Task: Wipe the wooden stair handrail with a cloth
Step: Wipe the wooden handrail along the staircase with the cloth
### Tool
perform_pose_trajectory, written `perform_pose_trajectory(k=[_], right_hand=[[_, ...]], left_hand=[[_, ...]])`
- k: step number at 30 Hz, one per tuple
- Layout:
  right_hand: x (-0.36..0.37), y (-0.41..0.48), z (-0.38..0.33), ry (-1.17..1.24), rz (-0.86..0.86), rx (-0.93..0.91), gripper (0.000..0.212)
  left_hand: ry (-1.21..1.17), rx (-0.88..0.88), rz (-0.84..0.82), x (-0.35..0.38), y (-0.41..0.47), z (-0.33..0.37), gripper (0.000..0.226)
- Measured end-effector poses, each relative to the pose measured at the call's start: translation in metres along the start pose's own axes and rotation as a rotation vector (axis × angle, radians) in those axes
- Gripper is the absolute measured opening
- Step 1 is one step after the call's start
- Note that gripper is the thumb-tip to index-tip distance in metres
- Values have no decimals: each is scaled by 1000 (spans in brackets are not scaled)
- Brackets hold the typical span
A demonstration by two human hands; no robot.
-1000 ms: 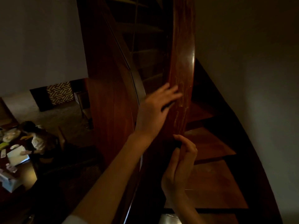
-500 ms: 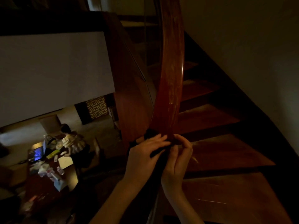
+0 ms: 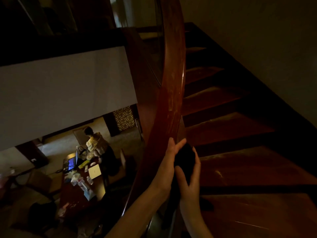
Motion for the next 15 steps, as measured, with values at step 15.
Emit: perform_pose_trajectory(k=[15], right_hand=[[-46, 35, 37, -108, -109, 160, 54]], left_hand=[[1205, 377, 516, -34, 44, -66, 64]])
Point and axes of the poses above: each hand's wrist, its own y-axis towards the middle knuckle, its own x-axis out of the palm, z = x × y, the point moved 3 cm from there along y, towards the middle knuckle, and after that the axes turned 15 degrees about y, right-handed, at the moved point
